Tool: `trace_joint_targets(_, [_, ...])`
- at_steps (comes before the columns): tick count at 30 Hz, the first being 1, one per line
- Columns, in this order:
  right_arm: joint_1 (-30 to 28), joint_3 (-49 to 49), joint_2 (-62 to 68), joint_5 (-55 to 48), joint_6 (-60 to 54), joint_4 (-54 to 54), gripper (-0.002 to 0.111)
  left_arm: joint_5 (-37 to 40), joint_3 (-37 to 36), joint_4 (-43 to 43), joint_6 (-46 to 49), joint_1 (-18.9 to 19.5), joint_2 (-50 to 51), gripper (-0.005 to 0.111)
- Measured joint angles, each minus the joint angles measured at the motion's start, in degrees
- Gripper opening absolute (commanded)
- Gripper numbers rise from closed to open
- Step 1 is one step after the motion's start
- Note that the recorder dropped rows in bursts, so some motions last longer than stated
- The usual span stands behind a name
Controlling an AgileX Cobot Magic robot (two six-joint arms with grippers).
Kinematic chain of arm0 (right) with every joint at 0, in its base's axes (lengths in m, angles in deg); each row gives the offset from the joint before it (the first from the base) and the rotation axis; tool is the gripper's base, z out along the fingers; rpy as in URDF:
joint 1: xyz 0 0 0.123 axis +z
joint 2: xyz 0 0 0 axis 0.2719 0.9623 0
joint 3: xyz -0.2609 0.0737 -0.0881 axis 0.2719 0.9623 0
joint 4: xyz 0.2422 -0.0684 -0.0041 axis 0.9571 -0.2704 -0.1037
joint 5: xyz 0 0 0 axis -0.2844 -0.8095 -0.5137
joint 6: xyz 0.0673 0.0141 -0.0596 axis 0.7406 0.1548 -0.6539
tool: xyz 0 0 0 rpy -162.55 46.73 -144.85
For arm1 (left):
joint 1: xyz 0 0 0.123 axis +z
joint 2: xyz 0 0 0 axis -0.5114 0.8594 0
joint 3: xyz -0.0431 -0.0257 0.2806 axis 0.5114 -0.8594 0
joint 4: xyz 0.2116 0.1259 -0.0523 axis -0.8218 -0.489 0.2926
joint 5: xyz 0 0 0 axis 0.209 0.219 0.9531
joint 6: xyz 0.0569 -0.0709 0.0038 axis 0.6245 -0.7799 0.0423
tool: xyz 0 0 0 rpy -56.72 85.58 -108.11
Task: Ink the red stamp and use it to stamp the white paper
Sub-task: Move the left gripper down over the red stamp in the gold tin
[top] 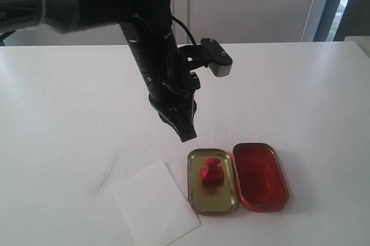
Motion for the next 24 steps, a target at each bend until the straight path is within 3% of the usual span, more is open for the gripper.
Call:
trace_joint_targets(11, [0.0, 0.0, 0.0, 0.0, 0.0, 0.0, 0.000, 2.9, 7.3, 1.6, 4.3, -4.4, 7.4, 0.000])
trace_joint_targets(24, [0.0, 0.0, 0.0, 0.0, 0.0, 0.0, 0.000, 2.9, 7.6, -5.8, 3.5, -8.0, 10.6, 0.000])
